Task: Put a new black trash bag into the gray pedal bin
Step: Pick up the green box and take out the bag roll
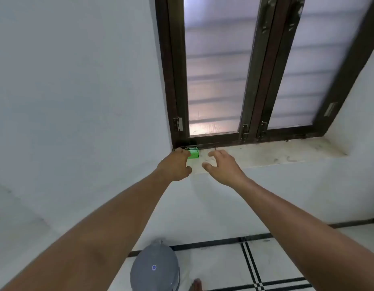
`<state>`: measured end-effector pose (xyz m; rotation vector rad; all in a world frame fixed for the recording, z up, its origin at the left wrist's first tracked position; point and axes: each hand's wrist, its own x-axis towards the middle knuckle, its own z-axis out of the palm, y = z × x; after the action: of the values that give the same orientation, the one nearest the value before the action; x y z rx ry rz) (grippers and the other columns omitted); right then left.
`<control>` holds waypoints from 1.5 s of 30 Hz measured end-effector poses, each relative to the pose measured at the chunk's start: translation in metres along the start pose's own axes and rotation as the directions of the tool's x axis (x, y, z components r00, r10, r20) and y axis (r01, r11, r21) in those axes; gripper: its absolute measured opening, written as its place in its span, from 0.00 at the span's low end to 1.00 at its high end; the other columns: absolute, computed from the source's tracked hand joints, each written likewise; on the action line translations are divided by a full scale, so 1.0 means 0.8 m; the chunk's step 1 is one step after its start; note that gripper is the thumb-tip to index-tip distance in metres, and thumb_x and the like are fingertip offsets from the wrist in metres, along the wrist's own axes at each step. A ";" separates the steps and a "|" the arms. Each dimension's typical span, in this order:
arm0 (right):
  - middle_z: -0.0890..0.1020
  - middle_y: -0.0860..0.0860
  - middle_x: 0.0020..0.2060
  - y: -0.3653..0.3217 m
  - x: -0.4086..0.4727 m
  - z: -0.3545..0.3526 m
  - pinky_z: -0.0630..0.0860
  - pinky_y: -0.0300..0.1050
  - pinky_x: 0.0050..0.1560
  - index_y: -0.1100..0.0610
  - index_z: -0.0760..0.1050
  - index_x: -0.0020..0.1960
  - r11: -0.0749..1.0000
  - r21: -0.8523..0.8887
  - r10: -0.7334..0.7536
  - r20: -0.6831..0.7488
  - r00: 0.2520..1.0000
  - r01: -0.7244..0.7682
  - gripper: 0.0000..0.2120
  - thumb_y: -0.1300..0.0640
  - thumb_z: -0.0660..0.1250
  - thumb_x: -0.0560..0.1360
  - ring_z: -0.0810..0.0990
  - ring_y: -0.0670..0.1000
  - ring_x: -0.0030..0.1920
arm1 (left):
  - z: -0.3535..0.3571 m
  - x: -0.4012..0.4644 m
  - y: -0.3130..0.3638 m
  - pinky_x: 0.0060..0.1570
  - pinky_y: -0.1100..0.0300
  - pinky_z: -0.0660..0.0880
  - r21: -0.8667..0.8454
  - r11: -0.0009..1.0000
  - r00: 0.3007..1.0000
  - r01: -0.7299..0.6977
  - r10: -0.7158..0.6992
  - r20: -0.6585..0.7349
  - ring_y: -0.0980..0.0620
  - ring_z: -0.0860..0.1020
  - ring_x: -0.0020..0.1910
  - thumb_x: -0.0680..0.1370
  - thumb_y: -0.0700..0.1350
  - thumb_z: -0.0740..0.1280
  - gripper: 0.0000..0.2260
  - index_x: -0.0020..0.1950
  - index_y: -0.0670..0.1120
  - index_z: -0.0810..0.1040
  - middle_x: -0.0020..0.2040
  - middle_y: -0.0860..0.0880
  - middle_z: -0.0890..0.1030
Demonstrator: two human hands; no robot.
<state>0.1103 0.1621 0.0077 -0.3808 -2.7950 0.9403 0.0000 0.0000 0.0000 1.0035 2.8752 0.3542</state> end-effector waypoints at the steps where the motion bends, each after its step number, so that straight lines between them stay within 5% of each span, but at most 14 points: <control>1: 0.69 0.51 0.75 0.007 0.016 0.007 0.68 0.47 0.68 0.55 0.69 0.76 1.000 -0.006 0.007 0.019 1.000 -0.007 0.26 0.45 0.64 0.82 0.70 0.53 0.73 | 0.007 0.020 -0.001 0.66 0.50 0.77 0.020 1.000 0.999 -0.003 0.002 0.044 0.44 0.73 0.70 0.80 0.48 0.69 0.30 0.80 0.46 0.65 0.74 0.45 0.70; 8: 0.68 0.52 0.75 0.056 0.146 0.061 0.69 0.48 0.69 0.54 0.67 0.77 0.992 -0.091 0.098 0.147 0.984 -0.086 0.28 0.46 0.66 0.80 0.71 0.53 0.72 | 0.055 0.165 -0.031 0.54 0.53 0.80 0.138 0.986 0.984 0.091 -0.110 0.143 0.43 0.77 0.62 0.75 0.42 0.73 0.30 0.75 0.44 0.68 0.68 0.42 0.71; 14: 0.70 0.53 0.75 0.075 0.236 0.094 0.69 0.48 0.70 0.55 0.68 0.77 0.987 -0.085 0.152 0.190 0.970 -0.138 0.29 0.51 0.68 0.79 0.70 0.54 0.73 | 0.088 0.246 -0.057 0.66 0.48 0.75 0.322 0.932 0.964 0.168 -0.223 0.144 0.39 0.73 0.68 0.78 0.40 0.69 0.26 0.75 0.40 0.68 0.70 0.39 0.72; 23: 0.70 0.53 0.73 0.105 0.296 0.138 0.73 0.47 0.67 0.54 0.68 0.76 0.989 -0.115 0.119 0.268 0.956 -0.090 0.30 0.65 0.67 0.76 0.71 0.55 0.71 | 0.108 0.278 -0.078 0.66 0.50 0.71 0.513 0.841 0.957 0.172 -0.267 0.116 0.40 0.73 0.66 0.81 0.42 0.64 0.18 0.71 0.42 0.75 0.68 0.40 0.73; 26: 0.70 0.52 0.73 0.112 0.306 0.137 0.74 0.49 0.67 0.53 0.67 0.77 0.988 -0.151 0.063 0.247 0.967 -0.026 0.34 0.64 0.70 0.73 0.70 0.56 0.71 | 0.101 0.281 -0.071 0.60 0.47 0.75 0.326 0.920 0.957 0.217 -0.267 0.114 0.36 0.77 0.62 0.80 0.43 0.66 0.18 0.70 0.44 0.72 0.65 0.39 0.76; 31: 0.77 0.49 0.64 0.134 0.319 0.109 0.78 0.51 0.60 0.51 0.71 0.71 0.997 -0.067 -0.029 0.215 0.976 0.044 0.28 0.55 0.73 0.72 0.76 0.52 0.63 | 0.071 0.294 -0.050 0.51 0.53 0.76 -0.168 0.970 0.982 0.177 -0.164 0.089 0.46 0.79 0.57 0.71 0.48 0.78 0.26 0.68 0.53 0.76 0.62 0.49 0.77; 35: 0.79 0.45 0.63 0.155 0.307 0.074 0.82 0.53 0.50 0.44 0.65 0.71 0.992 0.082 -0.110 0.172 0.979 0.097 0.31 0.53 0.74 0.72 0.81 0.49 0.56 | 0.056 0.296 -0.040 0.56 0.54 0.79 -0.556 0.808 0.981 0.194 -0.161 0.108 0.52 0.82 0.56 0.67 0.44 0.84 0.28 0.65 0.53 0.81 0.60 0.53 0.83; 41: 0.78 0.41 0.63 0.189 0.287 0.042 0.82 0.49 0.48 0.38 0.66 0.69 0.976 0.140 -0.192 0.171 0.966 0.169 0.33 0.57 0.77 0.71 0.82 0.48 0.55 | 0.064 0.299 -0.038 0.64 0.55 0.79 -0.814 0.553 0.983 0.181 -0.083 0.162 0.53 0.82 0.61 0.74 0.41 0.79 0.19 0.63 0.50 0.82 0.61 0.51 0.84; 45: 0.77 0.41 0.62 0.200 0.287 0.035 0.84 0.49 0.47 0.38 0.67 0.67 0.973 0.185 -0.166 0.142 0.976 0.138 0.33 0.57 0.79 0.70 0.82 0.48 0.55 | 0.074 0.301 -0.019 0.52 0.47 0.85 -0.886 0.422 0.959 0.190 -0.274 0.075 0.46 0.84 0.54 0.81 0.35 0.67 0.14 0.60 0.53 0.76 0.62 0.46 0.81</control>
<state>-0.0851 0.3363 -0.0945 -0.0682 -2.7986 1.2138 -0.1894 0.1496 -0.0603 0.3444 2.1931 1.6735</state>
